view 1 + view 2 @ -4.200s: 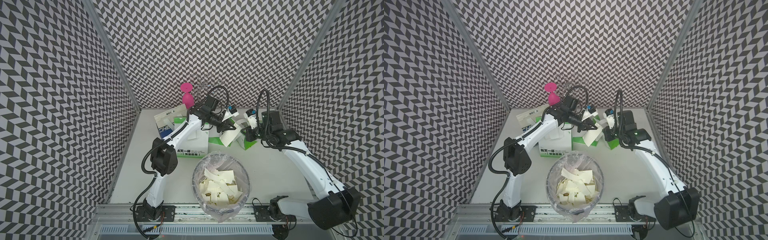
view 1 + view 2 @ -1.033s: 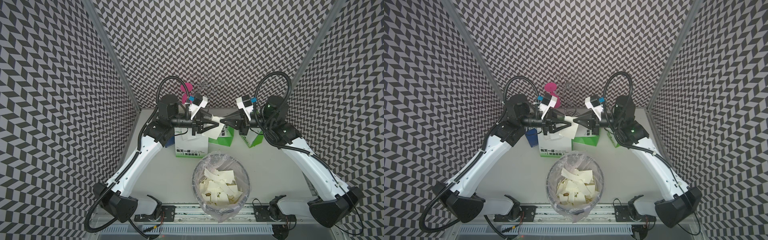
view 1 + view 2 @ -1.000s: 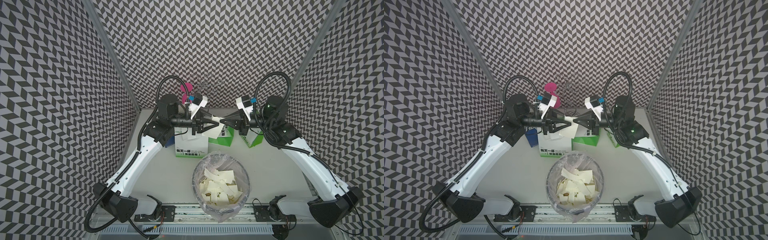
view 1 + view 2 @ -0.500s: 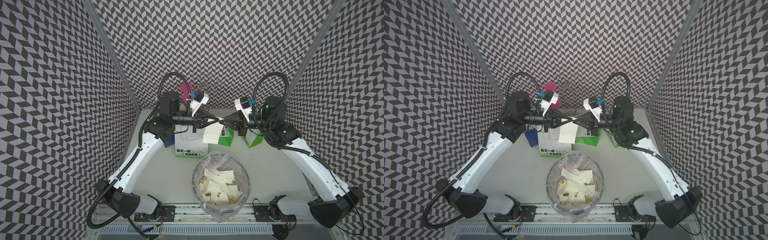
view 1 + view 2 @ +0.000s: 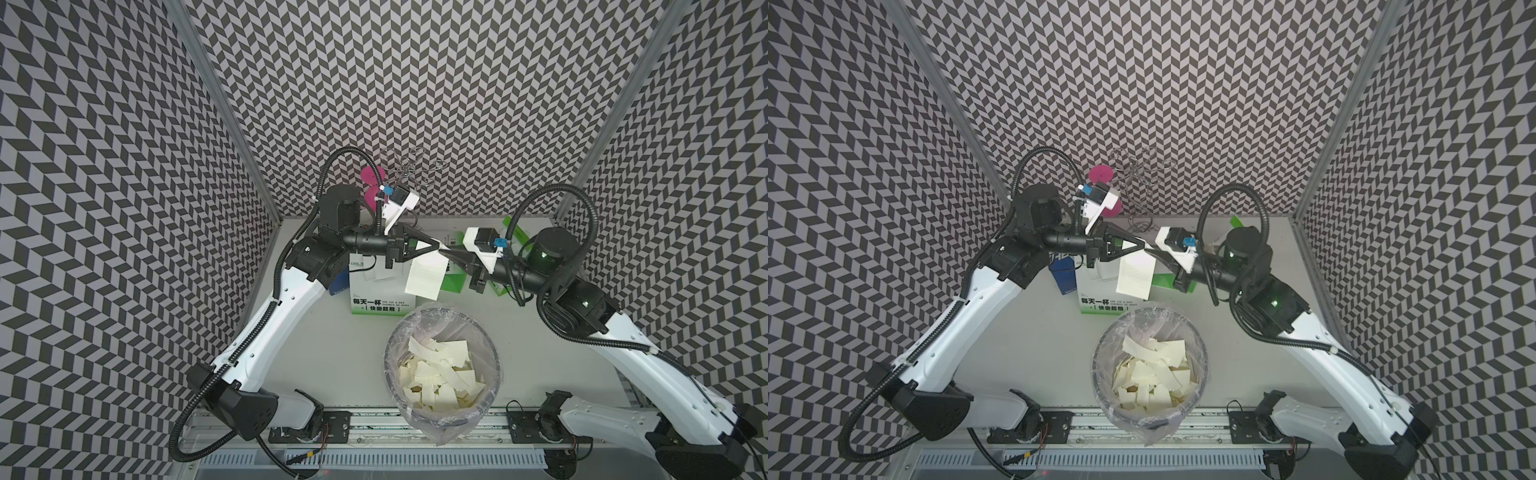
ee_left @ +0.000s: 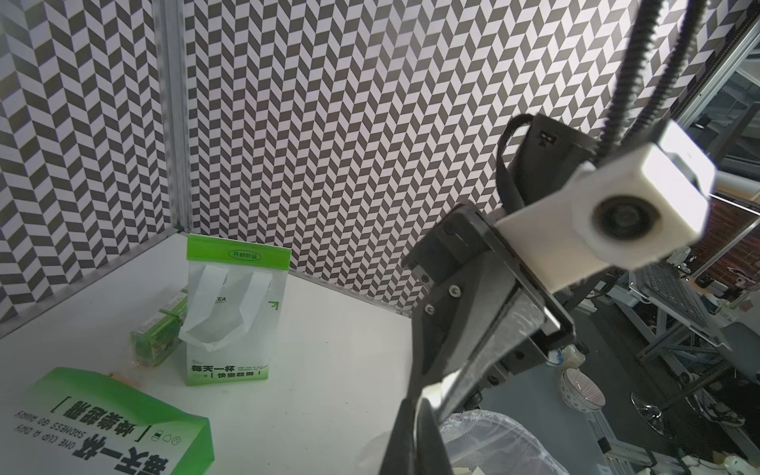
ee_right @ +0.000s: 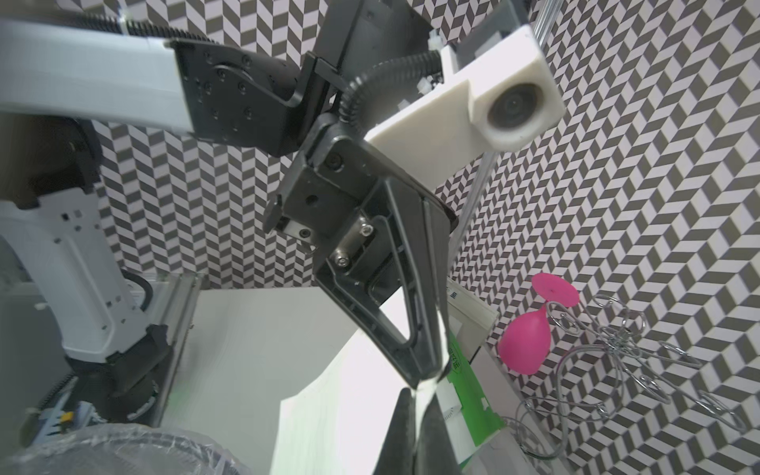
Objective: Shred takeout receipts and throw away
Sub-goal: Shred the takeout receipt, then place the takeout receipt in the trash bin.
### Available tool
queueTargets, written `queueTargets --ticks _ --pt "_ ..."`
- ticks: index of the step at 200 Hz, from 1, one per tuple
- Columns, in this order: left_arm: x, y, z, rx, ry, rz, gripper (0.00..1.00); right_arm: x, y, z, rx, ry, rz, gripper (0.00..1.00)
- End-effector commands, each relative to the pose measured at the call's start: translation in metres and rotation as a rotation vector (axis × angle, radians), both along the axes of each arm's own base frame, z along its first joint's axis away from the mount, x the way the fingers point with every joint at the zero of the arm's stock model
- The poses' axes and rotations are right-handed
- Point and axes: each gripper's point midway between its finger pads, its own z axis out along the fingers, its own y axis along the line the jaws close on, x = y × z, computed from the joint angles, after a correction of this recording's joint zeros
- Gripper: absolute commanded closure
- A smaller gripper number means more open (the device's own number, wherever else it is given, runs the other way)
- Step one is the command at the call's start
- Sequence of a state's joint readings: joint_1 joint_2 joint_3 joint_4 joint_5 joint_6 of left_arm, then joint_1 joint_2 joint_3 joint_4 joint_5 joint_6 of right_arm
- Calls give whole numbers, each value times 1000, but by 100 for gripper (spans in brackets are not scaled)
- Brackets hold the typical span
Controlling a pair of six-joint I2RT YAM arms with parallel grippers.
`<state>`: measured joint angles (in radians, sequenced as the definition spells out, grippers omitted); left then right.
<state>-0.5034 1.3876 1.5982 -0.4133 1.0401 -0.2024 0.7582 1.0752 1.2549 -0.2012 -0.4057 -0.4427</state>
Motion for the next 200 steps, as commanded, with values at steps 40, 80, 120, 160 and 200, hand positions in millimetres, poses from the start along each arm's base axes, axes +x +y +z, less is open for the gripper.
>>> queueTargets --ticks 40,80,120,160,200 --pt "27 11 -14 61 77 160 100 -36 2 27 -11 -287 -119 100" --pt "78 48 -26 222 -16 476 100 -90 -1 12 -55 -7 156 100" --pt "94 67 -4 231 -107 629 100 -130 -8 -52 -220 361 321 100" --pt "92 67 12 214 -130 630 100 -158 -15 -102 -364 597 435 100" --pt "53 36 29 75 -87 404 100 -125 -10 -107 -338 503 290 58"
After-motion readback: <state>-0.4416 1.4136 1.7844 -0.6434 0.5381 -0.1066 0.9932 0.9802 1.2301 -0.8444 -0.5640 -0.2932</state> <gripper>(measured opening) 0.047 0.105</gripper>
